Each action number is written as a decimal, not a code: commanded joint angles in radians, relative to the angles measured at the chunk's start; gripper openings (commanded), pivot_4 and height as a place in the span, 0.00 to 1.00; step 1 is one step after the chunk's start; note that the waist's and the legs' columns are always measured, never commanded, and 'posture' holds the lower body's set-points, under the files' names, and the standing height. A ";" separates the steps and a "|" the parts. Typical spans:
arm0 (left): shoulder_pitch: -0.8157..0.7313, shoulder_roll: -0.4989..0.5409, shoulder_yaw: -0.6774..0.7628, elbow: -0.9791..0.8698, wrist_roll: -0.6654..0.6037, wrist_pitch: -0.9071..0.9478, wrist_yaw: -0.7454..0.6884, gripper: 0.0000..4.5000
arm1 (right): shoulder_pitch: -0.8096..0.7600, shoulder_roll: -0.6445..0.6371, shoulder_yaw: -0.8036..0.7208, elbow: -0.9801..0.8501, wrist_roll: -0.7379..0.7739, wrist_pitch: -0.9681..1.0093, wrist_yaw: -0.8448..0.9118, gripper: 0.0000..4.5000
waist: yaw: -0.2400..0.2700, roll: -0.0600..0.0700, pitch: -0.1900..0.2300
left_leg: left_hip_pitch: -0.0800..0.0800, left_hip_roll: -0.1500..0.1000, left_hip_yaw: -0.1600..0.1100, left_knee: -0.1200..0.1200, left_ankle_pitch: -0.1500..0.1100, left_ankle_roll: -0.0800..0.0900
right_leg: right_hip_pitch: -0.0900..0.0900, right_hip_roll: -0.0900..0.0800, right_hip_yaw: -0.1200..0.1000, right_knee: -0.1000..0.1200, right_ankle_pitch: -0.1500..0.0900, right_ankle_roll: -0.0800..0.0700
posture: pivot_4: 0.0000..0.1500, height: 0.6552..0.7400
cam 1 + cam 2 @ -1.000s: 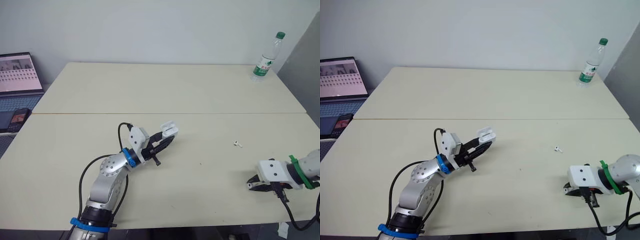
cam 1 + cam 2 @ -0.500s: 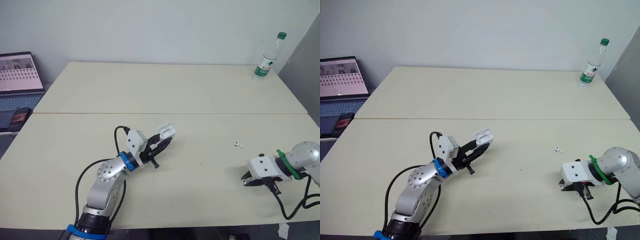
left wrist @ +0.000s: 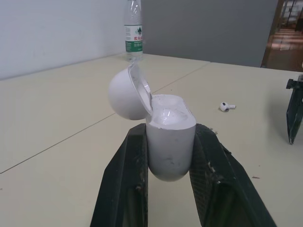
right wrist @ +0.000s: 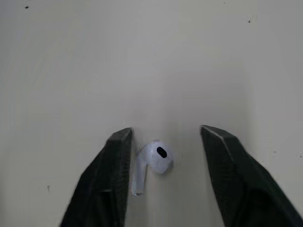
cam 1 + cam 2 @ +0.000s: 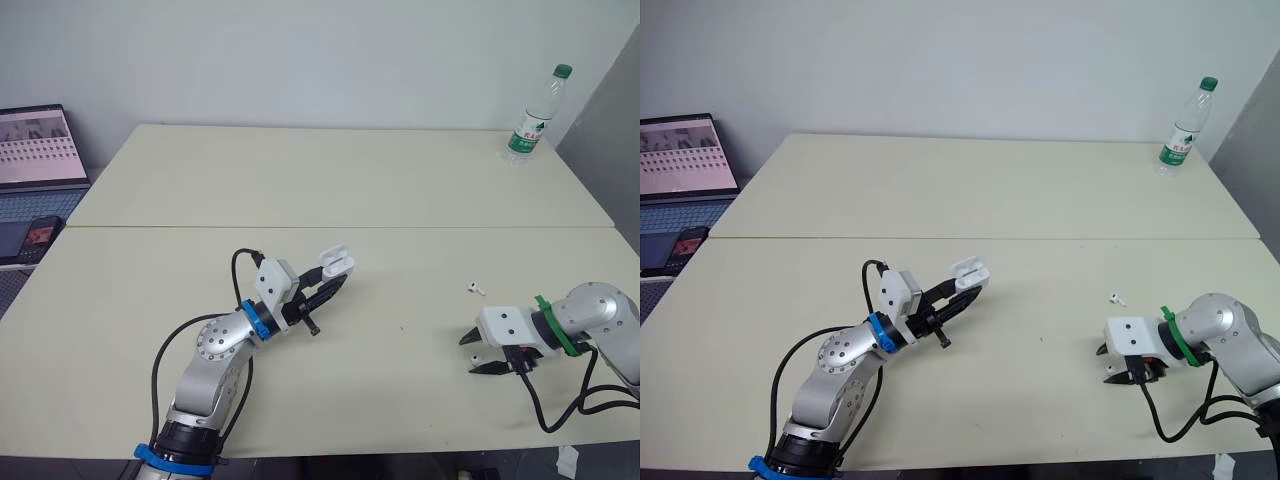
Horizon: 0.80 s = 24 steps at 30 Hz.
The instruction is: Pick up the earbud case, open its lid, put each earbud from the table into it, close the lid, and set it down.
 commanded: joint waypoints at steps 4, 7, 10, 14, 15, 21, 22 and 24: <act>-0.011 -0.001 0.002 -0.012 0.002 -0.025 -0.002 0.18 | -0.033 -0.044 -0.026 -0.074 -0.016 0.100 0.004 0.99 | 0.000 0.000 0.000 | 0.000 0.000 0.000 0.000 0.000 0.000 | 0.000 -0.001 0.000 0.000 0.000 0.000 | 1.00 0.95; -0.011 -0.001 0.001 -0.012 0.006 -0.027 -0.001 0.18 | -0.048 -0.075 -0.045 -0.204 0.008 0.329 -0.007 0.99 | 0.000 0.000 0.000 | 0.000 0.000 0.000 0.000 0.000 0.000 | 0.000 -0.001 0.000 0.000 0.000 0.000 | 1.00 0.95; -0.012 -0.003 -0.003 -0.012 0.012 -0.028 0.001 0.18 | -0.050 -0.040 -0.078 -0.328 0.031 0.548 -0.104 0.99 | -0.001 0.000 0.000 | 0.000 0.001 -0.001 0.000 0.000 0.000 | 0.000 -0.001 0.000 0.000 0.000 0.000 | 1.00 0.95; -0.008 -0.004 -0.009 -0.014 0.010 -0.025 -0.006 0.18 | 0.018 -0.070 -0.120 -0.475 0.064 0.801 -0.180 0.99 | 0.002 0.000 0.000 | -0.001 0.001 -0.002 0.000 0.000 0.000 | 0.000 -0.001 0.000 0.000 0.000 0.000 | 1.00 0.95; -0.006 -0.004 -0.012 -0.014 0.011 -0.025 -0.008 0.18 | 0.031 -0.088 -0.125 -0.504 0.062 0.865 -0.201 0.99 | 0.004 0.001 0.000 | -0.002 0.000 -0.002 0.000 0.000 0.000 | -0.001 -0.001 0.000 0.000 0.000 0.000 | 1.00 0.95; -0.005 -0.007 -0.030 -0.017 0.008 -0.012 -0.019 0.18 | -0.077 -0.129 -0.087 -0.641 0.150 1.327 -0.293 0.99 | -0.001 0.000 0.000 | -0.002 -0.001 0.000 0.001 0.000 0.000 | -0.001 -0.007 -0.001 -0.001 0.000 0.000 | 1.00 0.95; -0.007 -0.010 -0.035 -0.016 0.008 -0.010 -0.020 0.18 | -0.093 -0.130 -0.075 -0.649 0.169 1.361 -0.302 0.99 | -0.002 0.000 0.000 | -0.001 -0.001 0.000 0.001 0.000 0.000 | -0.001 -0.006 -0.001 0.000 0.000 0.000 | 1.00 0.95; -0.011 -0.014 -0.042 -0.013 0.008 -0.007 -0.023 0.18 | -0.129 -0.114 -0.047 -0.647 0.198 1.412 -0.335 0.99 | -0.001 0.000 0.000 | -0.001 0.000 -0.001 0.001 0.000 0.000 | -0.001 -0.004 -0.001 0.000 0.000 0.000 | 1.00 0.95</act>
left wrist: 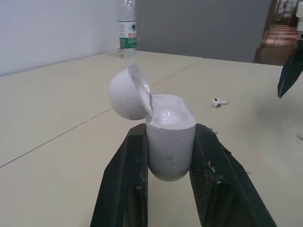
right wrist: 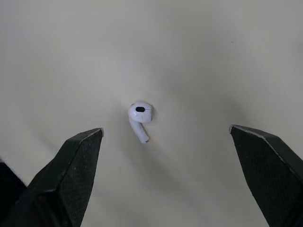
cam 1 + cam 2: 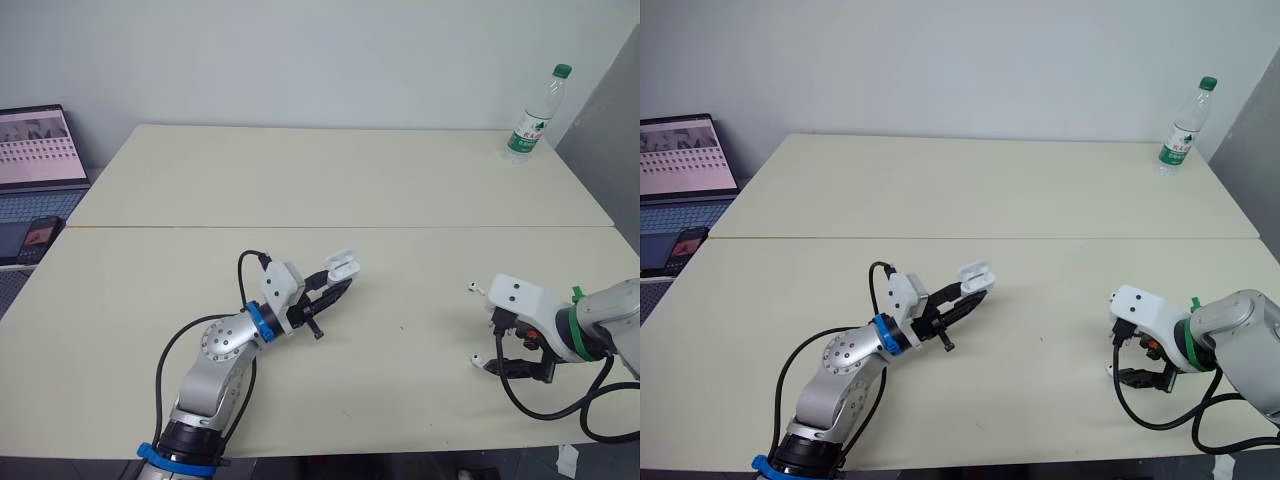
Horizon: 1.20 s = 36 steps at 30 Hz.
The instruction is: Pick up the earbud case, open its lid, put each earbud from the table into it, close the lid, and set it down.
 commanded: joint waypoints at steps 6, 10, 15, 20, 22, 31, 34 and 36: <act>0.000 -0.036 -0.036 -0.007 -0.004 -0.004 -0.004 0.18 | -0.121 0.028 0.100 0.021 0.136 0.180 -0.115 0.99 | 0.000 0.000 0.000 | -0.002 -0.001 0.001 0.000 0.000 0.000 | -0.001 0.003 0.001 -0.001 0.000 0.000 | 1.00 0.95; 0.002 -0.049 -0.040 -0.006 -0.003 -0.005 0.004 0.18 | -0.161 0.017 0.174 0.057 0.157 0.181 -0.175 0.99 | 0.001 0.000 0.000 | -0.002 -0.001 0.000 0.000 0.000 0.000 | -0.001 0.003 0.000 -0.001 0.000 0.000 | 1.00 0.95; 0.018 -0.053 -0.040 -0.004 -0.002 -0.011 0.004 0.18 | -0.209 -0.006 0.254 0.058 0.177 0.180 -0.223 0.99 | 0.000 0.000 0.000 | -0.002 0.000 0.000 0.000 0.000 0.000 | -0.002 0.003 0.000 -0.001 0.000 0.000 | 1.00 0.95; 0.024 -0.070 -0.043 0.002 0.006 -0.021 0.018 0.18 | -0.221 0.008 0.284 0.052 0.198 0.180 -0.269 0.99 | 0.000 0.000 0.000 | -0.002 0.000 0.000 0.000 0.000 0.000 | -0.002 0.003 0.000 -0.001 0.000 0.000 | 1.00 0.95; 0.025 -0.075 -0.045 0.001 0.009 -0.023 0.022 0.18 | -0.228 0.023 0.289 0.055 0.205 0.181 -0.289 0.99 | 0.000 0.000 0.000 | -0.002 0.000 0.000 0.000 0.000 0.000 | -0.002 0.003 0.000 -0.001 0.000 0.000 | 1.00 0.95; 0.024 -0.081 -0.048 0.003 0.010 -0.026 0.029 0.18 | -0.246 0.071 0.304 0.060 0.240 0.181 -0.351 0.99 | 0.000 0.000 0.000 | -0.002 0.000 0.000 0.000 0.000 0.000 | -0.002 0.003 0.000 -0.001 0.000 0.000 | 1.00 0.95; 0.028 -0.078 -0.046 0.000 0.009 -0.025 0.028 0.18 | -0.246 0.071 0.307 0.055 0.259 0.181 -0.362 0.99 | 0.000 0.000 0.000 | -0.003 0.000 0.000 0.000 0.000 0.000 | -0.002 0.003 0.000 -0.001 0.000 0.000 | 1.00 0.95; 0.029 -0.076 -0.044 -0.001 0.007 -0.024 0.027 0.18 | -0.244 0.069 0.308 0.048 0.276 0.181 -0.366 0.91 | 0.000 0.000 0.000 | -0.003 0.000 0.000 0.000 0.000 0.000 | -0.002 0.003 0.000 -0.001 0.000 0.000 | 1.00 0.95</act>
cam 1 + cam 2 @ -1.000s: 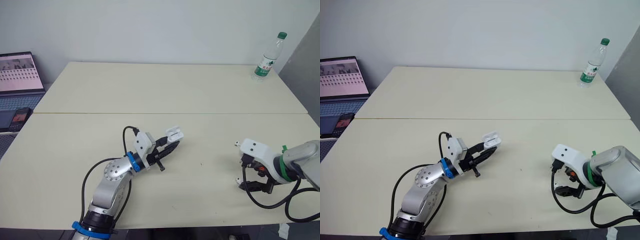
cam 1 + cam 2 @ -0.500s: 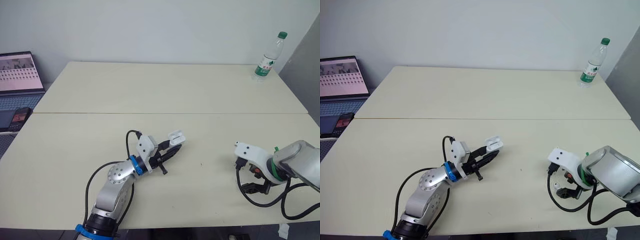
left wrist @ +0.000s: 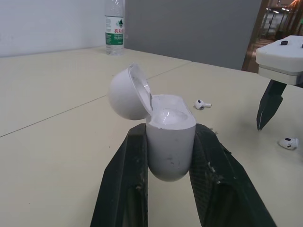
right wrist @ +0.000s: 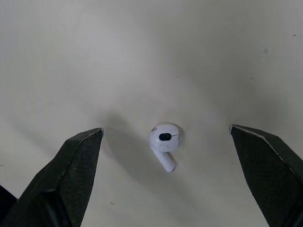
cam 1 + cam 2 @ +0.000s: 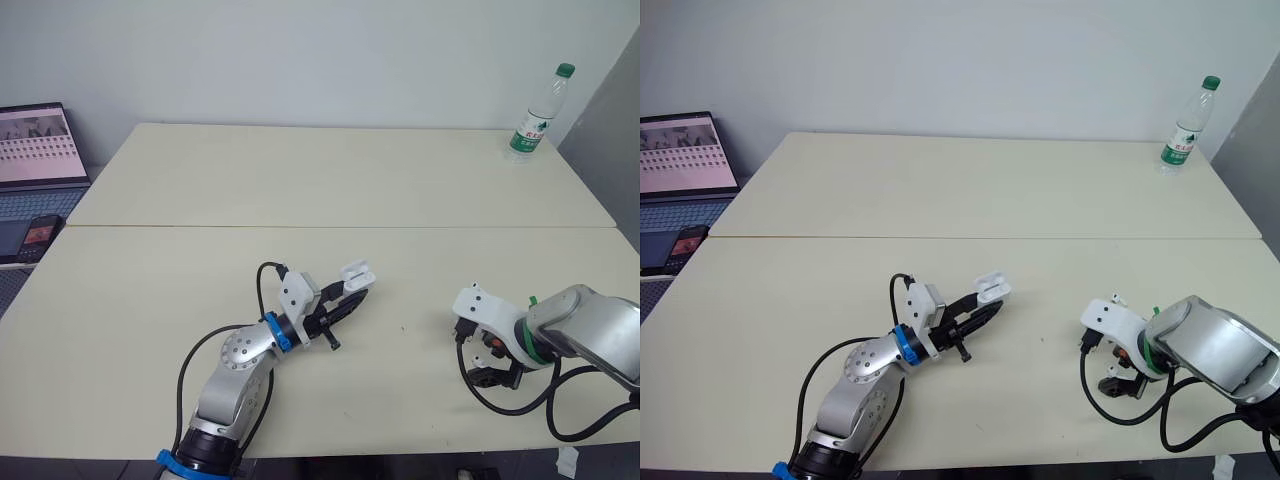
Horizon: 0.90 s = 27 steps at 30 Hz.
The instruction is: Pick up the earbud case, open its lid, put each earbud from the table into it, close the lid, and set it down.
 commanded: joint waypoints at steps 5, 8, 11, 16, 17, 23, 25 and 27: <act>-0.001 0.002 0.008 -0.021 -0.005 -0.021 0.001 0.18 | -0.003 -0.008 -0.011 -0.029 0.070 0.006 -0.031 0.54 | 0.000 0.000 0.000 | 0.000 0.000 0.000 0.000 0.000 0.000 | 0.000 0.000 0.000 0.000 0.000 0.000 | 1.00 0.95; -0.002 0.003 0.007 -0.023 -0.005 -0.019 0.001 0.18 | 0.004 -0.006 -0.019 -0.024 0.090 0.006 -0.047 0.28 | 0.000 0.000 0.000 | 0.000 0.000 0.000 0.000 0.000 0.000 | 0.000 0.000 0.000 0.000 0.000 0.000 | 1.00 0.95; -0.003 0.004 0.007 -0.021 -0.006 -0.019 -0.001 0.18 | 0.006 -0.006 -0.024 -0.019 0.111 0.006 -0.065 0.08 | 0.000 0.000 0.000 | 0.000 0.000 0.000 0.000 0.000 0.000 | 0.000 0.000 0.000 0.000 0.000 0.000 | 1.00 0.95; -0.006 0.005 0.006 -0.019 -0.007 -0.018 -0.003 0.18 | 0.011 -0.006 -0.035 -0.015 0.141 0.006 -0.090 0.08 | 0.000 0.000 0.000 | 0.000 0.000 0.000 0.000 0.000 0.000 | 0.000 0.000 0.000 0.000 0.000 0.000 | 1.00 0.95; -0.007 0.005 0.006 -0.019 -0.006 -0.018 -0.003 0.18 | 0.013 -0.005 -0.039 -0.016 0.146 0.006 -0.094 0.08 | 0.000 0.000 0.000 | 0.000 0.000 0.000 0.000 0.000 0.000 | 0.000 0.000 0.000 0.000 0.000 0.000 | 1.00 0.95; -0.009 0.009 0.007 -0.021 -0.006 -0.018 -0.005 0.18 | 0.003 0.015 -0.098 -0.034 0.159 -0.013 -0.100 0.08 | 0.000 0.000 0.000 | 0.000 0.000 0.000 0.000 0.000 0.000 | 0.000 0.000 0.000 0.000 0.000 0.000 | 1.00 0.95; -0.011 0.014 0.009 -0.026 -0.009 -0.011 -0.007 0.18 | 0.018 0.013 -0.159 -0.048 0.163 -0.109 -0.070 0.08 | 0.000 0.000 0.000 | 0.000 0.000 0.000 0.000 0.000 0.000 | 0.000 0.000 0.000 0.000 0.000 0.000 | 1.00 0.95; -0.014 0.021 0.015 -0.030 -0.011 -0.003 -0.008 0.18 | 0.048 0.012 -0.233 -0.054 0.177 -0.157 -0.049 0.08 | 0.000 0.000 0.000 | 0.000 0.000 -0.001 0.000 0.000 0.000 | 0.000 0.000 0.000 0.000 -0.001 0.001 | 1.00 0.95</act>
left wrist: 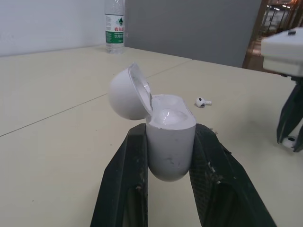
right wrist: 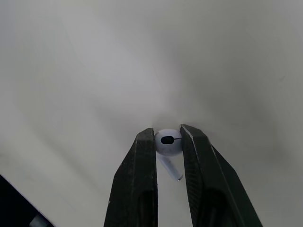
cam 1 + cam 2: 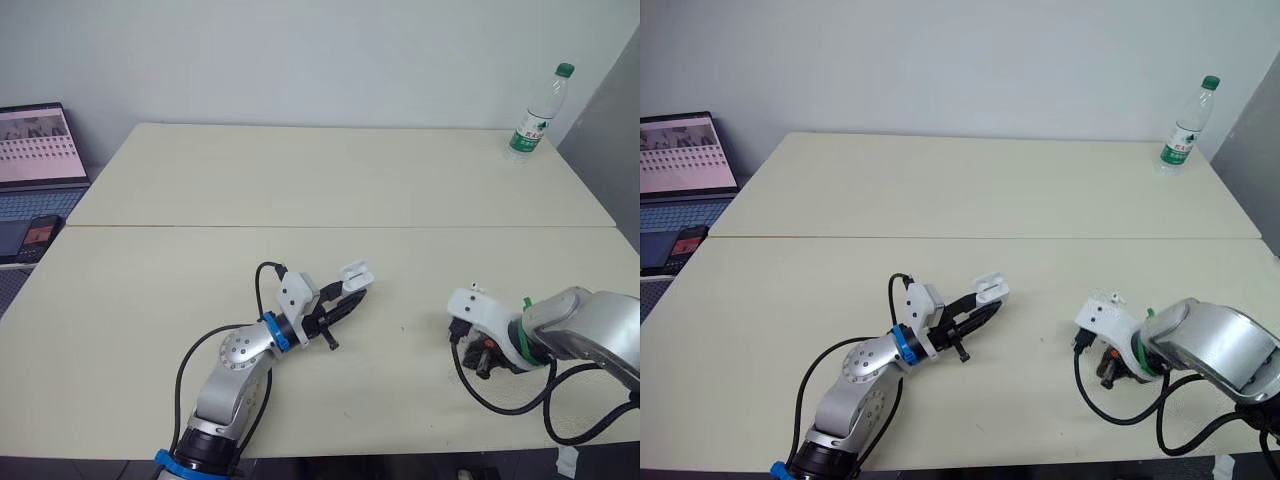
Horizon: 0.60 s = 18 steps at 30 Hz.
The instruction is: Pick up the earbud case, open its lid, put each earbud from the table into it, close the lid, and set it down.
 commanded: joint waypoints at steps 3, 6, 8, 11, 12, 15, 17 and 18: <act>-0.024 0.001 0.033 -0.037 -0.031 0.030 0.024 0.18 | 0.102 0.001 -0.231 -0.041 0.046 -0.179 0.079 0.08 | 0.001 0.000 0.000 | -0.001 0.000 -0.001 0.000 0.000 0.000 | 0.000 0.000 0.000 -0.001 -0.002 0.003 | 1.00 0.95; -0.055 -0.033 0.061 -0.051 -0.061 0.099 0.082 0.18 | 0.152 0.073 -0.386 -0.015 0.118 -0.193 0.091 0.08 | 0.002 -0.001 0.000 | -0.001 0.000 -0.001 0.000 0.000 0.000 | 0.001 0.000 0.000 -0.001 -0.002 0.003 | 1.00 0.95; -0.079 -0.050 0.067 -0.052 -0.072 0.127 0.100 0.18 | 0.154 0.160 -0.477 0.005 0.173 -0.198 0.073 0.08 | 0.002 -0.001 0.000 | -0.001 0.000 -0.001 0.000 0.000 0.000 | 0.001 0.000 0.000 0.000 -0.001 0.004 | 1.00 0.95; -0.121 -0.074 0.069 -0.046 -0.083 0.160 0.111 0.18 | 0.152 0.303 -0.592 0.033 0.244 -0.204 0.018 0.08 | 0.001 -0.001 0.000 | 0.000 0.000 -0.001 0.001 0.000 0.000 | 0.002 0.001 0.000 0.000 -0.001 0.004 | 1.00 0.95; -0.133 -0.078 0.065 -0.039 -0.080 0.166 0.113 0.18 | 0.158 0.333 -0.617 0.036 0.258 -0.229 0.013 0.08 | 0.001 -0.001 0.000 | 0.000 0.000 -0.001 0.001 0.000 0.000 | 0.002 0.002 0.000 0.000 -0.001 0.004 | 1.00 0.95; -0.168 -0.079 0.063 -0.016 -0.074 0.182 0.112 0.18 | 0.180 0.421 -0.660 0.040 0.265 -0.326 -0.018 0.08 | 0.001 -0.001 0.000 | 0.000 0.000 -0.001 0.001 0.000 0.000 | 0.001 0.002 0.000 0.000 0.001 0.002 | 1.00 0.95; -0.188 -0.080 0.064 -0.005 -0.071 0.188 0.113 0.18 | 0.192 0.483 -0.670 0.039 0.264 -0.391 -0.047 0.08 | 0.001 -0.001 0.000 | 0.000 0.000 -0.001 0.000 0.000 0.000 | 0.001 0.002 0.000 0.000 0.001 0.001 | 1.00 0.95; -0.197 -0.081 0.065 -0.003 -0.071 0.192 0.116 0.18 | 0.194 0.517 -0.671 0.040 0.261 -0.426 -0.065 0.08 | 0.000 -0.001 0.000 | 0.000 -0.001 -0.001 0.000 0.000 0.000 | 0.001 0.002 0.000 0.000 0.001 0.001 | 1.00 0.95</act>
